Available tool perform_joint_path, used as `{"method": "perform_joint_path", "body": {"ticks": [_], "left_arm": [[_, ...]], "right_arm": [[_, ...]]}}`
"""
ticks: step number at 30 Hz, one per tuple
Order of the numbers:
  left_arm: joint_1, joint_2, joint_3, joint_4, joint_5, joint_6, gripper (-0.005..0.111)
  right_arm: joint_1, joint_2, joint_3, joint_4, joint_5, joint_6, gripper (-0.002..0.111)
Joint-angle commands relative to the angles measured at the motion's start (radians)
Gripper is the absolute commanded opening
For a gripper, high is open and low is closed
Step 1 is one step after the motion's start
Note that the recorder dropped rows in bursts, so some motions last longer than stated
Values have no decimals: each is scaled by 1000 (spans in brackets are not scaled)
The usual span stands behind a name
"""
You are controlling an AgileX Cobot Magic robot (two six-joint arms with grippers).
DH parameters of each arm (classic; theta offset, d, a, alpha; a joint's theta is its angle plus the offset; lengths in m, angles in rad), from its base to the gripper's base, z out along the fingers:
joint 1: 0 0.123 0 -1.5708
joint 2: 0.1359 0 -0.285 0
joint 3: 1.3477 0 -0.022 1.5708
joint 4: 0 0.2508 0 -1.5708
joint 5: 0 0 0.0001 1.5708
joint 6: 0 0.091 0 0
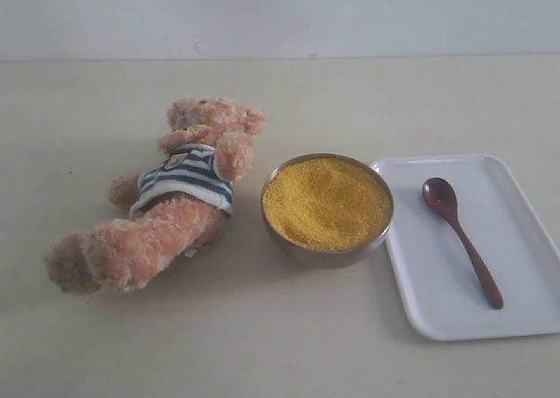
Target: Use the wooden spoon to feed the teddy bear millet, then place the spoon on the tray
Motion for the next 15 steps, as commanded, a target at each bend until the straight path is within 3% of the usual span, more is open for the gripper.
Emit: {"method": "perform_joint_path", "body": {"ticks": [1, 15], "left_arm": [[4, -3, 4, -4, 4, -9, 4], [4, -3, 4, 15, 4, -9, 4]], "right_arm": [[-6, -7, 0, 0, -9, -3, 0], [-6, -7, 0, 0, -9, -3, 0]]}}
